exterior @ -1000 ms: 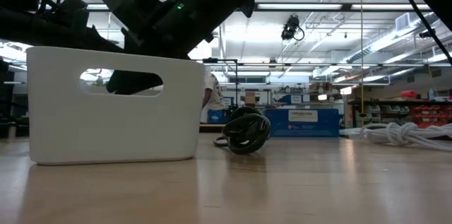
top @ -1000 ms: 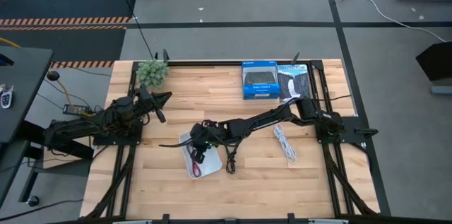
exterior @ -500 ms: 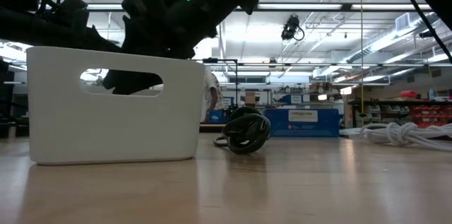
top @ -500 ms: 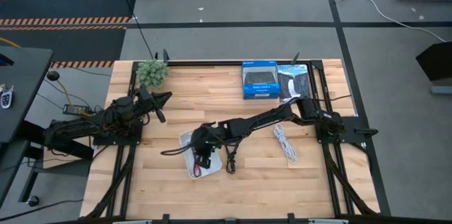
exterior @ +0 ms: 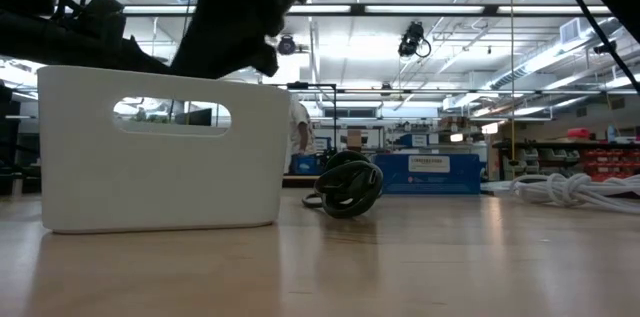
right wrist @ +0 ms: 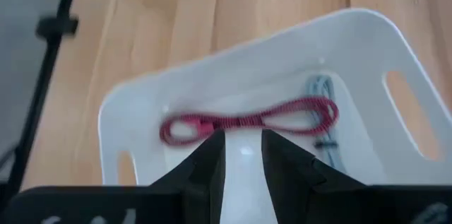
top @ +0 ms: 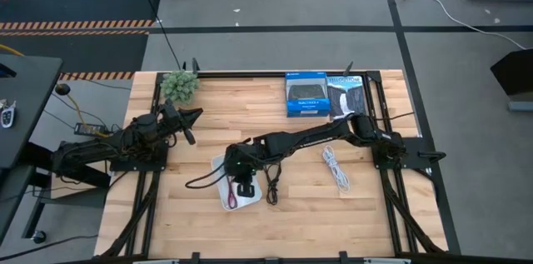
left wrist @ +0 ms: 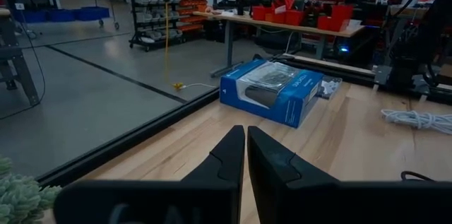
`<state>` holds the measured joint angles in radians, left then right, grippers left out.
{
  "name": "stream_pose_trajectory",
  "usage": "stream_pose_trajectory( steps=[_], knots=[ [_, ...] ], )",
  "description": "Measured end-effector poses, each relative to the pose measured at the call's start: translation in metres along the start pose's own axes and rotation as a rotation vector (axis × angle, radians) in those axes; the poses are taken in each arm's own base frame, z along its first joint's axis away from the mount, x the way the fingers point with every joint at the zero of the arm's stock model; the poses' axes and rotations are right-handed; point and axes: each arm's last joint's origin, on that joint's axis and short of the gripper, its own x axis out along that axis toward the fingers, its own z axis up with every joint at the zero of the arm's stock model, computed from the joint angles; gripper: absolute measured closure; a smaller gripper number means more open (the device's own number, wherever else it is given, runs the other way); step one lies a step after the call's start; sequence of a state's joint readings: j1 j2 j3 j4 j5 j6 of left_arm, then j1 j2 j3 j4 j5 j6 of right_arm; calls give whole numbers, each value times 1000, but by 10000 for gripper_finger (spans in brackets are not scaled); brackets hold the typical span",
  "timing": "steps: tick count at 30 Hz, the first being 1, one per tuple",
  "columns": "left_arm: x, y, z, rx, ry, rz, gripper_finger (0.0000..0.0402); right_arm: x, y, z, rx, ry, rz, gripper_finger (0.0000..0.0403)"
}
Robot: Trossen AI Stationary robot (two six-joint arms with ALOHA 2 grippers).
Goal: Pick and place USB-C Cables
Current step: Put the black charger cable into the white bin
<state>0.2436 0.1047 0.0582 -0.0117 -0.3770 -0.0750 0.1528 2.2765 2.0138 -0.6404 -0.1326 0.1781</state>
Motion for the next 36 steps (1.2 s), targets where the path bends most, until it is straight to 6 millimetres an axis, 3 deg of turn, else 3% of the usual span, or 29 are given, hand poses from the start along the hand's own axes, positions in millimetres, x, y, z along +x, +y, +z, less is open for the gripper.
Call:
stream_pose_trajectory(
  steps=[8,21,31,36],
  knots=[
    [0,0,0,0,0,0,377,-33,5,5,-155,175,-15,303],
    [0,0,0,0,0,0,377,-55,2,-33,-262,631,1,302],
    [0,0,0,0,0,0,377,-49,5,-38,-186,645,56,302],
    [0,0,0,0,0,0,377,-46,16,-40,-221,623,82,302]
  ],
)
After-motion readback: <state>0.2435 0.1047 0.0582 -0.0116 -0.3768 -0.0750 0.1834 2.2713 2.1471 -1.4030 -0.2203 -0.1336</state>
